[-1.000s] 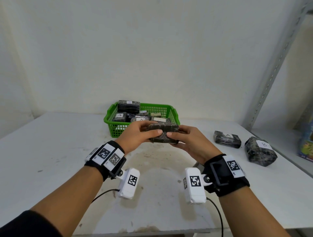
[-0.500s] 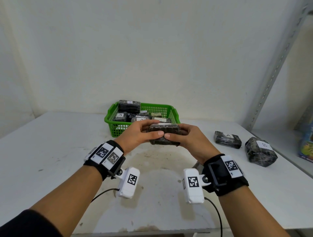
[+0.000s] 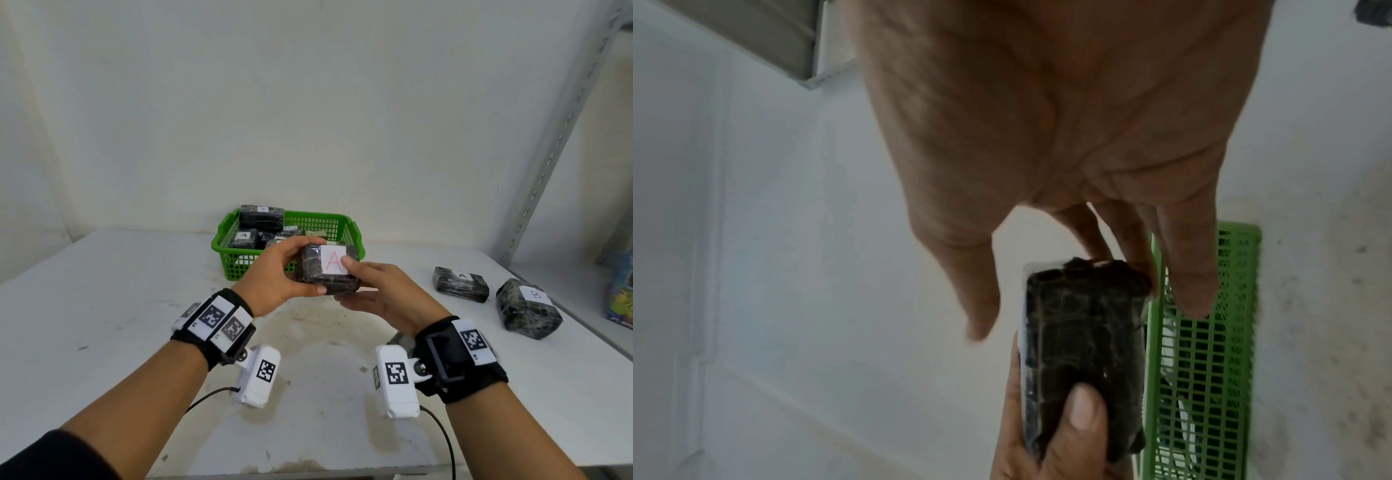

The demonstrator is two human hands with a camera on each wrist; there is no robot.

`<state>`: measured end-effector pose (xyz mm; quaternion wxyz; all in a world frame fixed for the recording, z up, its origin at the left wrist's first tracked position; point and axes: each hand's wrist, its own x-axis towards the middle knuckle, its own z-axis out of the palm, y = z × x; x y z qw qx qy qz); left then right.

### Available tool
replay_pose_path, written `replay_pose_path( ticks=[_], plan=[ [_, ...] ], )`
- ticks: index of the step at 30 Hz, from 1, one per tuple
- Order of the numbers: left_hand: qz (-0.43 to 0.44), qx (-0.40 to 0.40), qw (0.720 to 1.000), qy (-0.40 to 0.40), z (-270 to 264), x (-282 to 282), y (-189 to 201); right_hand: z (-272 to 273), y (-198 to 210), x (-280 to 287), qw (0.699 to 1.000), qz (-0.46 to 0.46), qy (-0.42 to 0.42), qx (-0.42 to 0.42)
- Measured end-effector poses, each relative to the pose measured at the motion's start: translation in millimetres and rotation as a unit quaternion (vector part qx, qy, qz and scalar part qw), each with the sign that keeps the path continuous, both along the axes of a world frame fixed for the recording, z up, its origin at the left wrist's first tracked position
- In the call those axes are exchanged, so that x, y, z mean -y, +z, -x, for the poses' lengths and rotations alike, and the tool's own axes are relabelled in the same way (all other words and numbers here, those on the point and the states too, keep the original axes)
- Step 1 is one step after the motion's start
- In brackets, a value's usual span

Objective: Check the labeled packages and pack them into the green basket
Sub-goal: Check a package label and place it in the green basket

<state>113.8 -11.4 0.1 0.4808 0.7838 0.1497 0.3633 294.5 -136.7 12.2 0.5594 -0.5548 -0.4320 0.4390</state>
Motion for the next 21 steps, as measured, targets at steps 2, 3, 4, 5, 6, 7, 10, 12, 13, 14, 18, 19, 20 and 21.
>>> replay_pose_path(
  ticks=[2,3,4,5,6,7,10,12,13,14,18,19,20,21],
  plan=[
    [0.003,-0.003,1.000,-0.015,0,3,0,1,-1,-1,1.000,0.004,-0.014,-0.014],
    [0.013,-0.006,1.000,-0.027,0,5,-1,1,-2,-1,1.000,-0.001,-0.022,-0.016],
    [0.027,-0.012,0.999,-0.036,0,7,-1,1,-2,-1,0.999,-0.010,-0.030,-0.011],
    [0.042,-0.023,0.998,-0.039,0,8,-1,1,-3,-1,0.999,-0.017,-0.037,-0.004],
    [0.052,-0.040,0.997,-0.034,-1,10,0,1,-3,-1,0.999,-0.021,-0.043,0.004],
    [0.061,-0.057,0.996,-0.026,-2,11,1,2,-2,-1,0.999,-0.023,-0.043,0.010],
    [0.056,-0.083,0.995,0.011,-3,12,3,3,-2,-2,0.999,-0.022,-0.040,0.006],
    [0.049,-0.079,0.996,0.016,-2,12,5,5,0,-2,0.999,-0.019,-0.043,0.002],
    [0.047,-0.083,0.995,0.013,-1,12,5,5,0,-2,0.999,-0.017,-0.045,0.003],
    [0.051,-0.086,0.995,0.005,-1,12,6,6,1,-2,0.999,-0.018,-0.047,0.006],
    [0.126,-0.056,0.990,-0.014,0,11,2,8,2,-2,0.998,-0.023,-0.056,0.011],
    [0.129,-0.047,0.991,-0.007,0,10,1,9,2,-2,0.998,-0.024,-0.054,0.004],
    [0.133,-0.037,0.990,0.001,-1,9,0,9,3,-3,0.998,-0.026,-0.051,-0.006],
    [0.143,-0.023,0.989,0.008,-1,9,0,9,4,-3,0.998,-0.026,-0.048,-0.016]
  ],
)
